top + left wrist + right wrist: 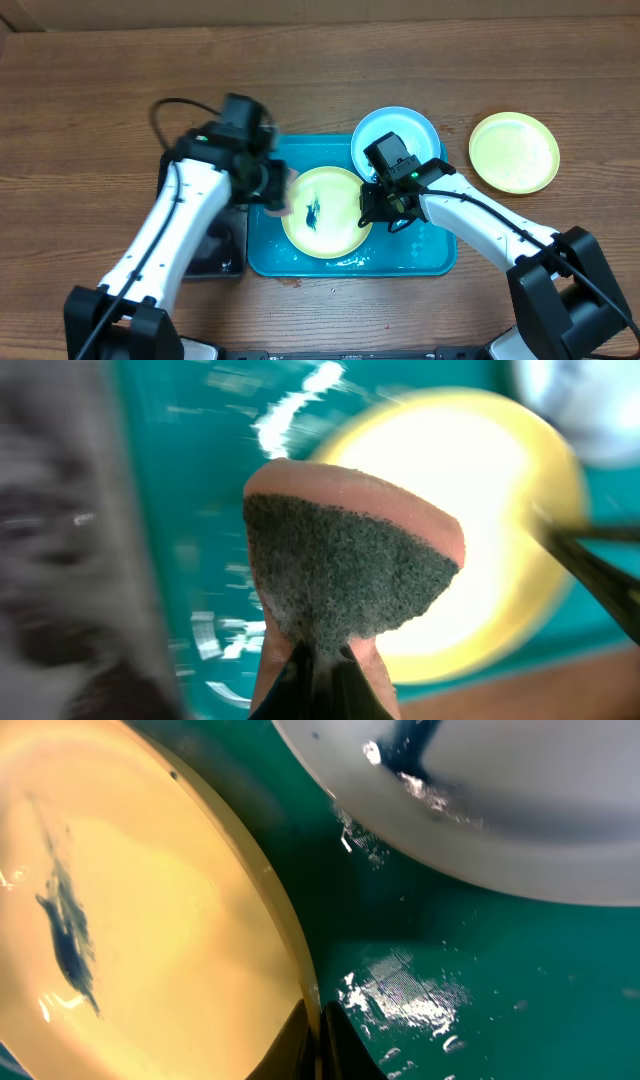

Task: Clean dirty plates on tray and stack at the side
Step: 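Bring the sponge in left gripper down onto the yellow plate, then scrub the yellow plate with the sponge while right gripper holds its rim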

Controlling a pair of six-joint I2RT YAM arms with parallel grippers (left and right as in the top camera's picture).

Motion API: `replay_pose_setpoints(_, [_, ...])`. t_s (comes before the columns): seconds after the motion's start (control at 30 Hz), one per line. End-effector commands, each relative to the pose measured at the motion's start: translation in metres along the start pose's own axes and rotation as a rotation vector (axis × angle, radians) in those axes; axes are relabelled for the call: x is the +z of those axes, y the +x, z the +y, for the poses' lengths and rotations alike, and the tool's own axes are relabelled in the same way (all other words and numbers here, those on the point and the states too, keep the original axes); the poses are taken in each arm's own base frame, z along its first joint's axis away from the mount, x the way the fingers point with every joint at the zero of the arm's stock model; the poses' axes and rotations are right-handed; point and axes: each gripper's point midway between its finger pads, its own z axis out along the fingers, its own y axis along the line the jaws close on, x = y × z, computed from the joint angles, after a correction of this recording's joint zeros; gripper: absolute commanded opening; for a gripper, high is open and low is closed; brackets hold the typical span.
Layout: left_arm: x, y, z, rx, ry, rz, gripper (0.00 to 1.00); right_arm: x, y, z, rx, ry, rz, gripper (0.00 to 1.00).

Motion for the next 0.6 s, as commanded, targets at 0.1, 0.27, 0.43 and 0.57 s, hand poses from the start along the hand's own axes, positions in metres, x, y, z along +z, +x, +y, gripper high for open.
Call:
replay_pose_setpoints(0.1, [0.028,0.012,-0.027,0.061,0.050,0.105,0.04,0.001,-0.007,0.010,0.012,-0.043,-0.011,0.04])
replay_pose_setpoints(0.27, [0.056,0.006,-0.004,-0.001,-0.073,0.126,0.04,0.009,-0.001,0.013,0.015,-0.065,0.033,0.04])
replay_pose_setpoints(0.43, [0.070,-0.002,0.013,-0.015,-0.160,0.109,0.04,0.016,0.004,0.012,0.020,-0.068,0.061,0.04])
replay_pose_setpoints(0.57, [0.071,-0.004,0.015,-0.025,-0.177,0.102,0.04,0.019,0.008,0.012,0.018,-0.064,0.080,0.04])
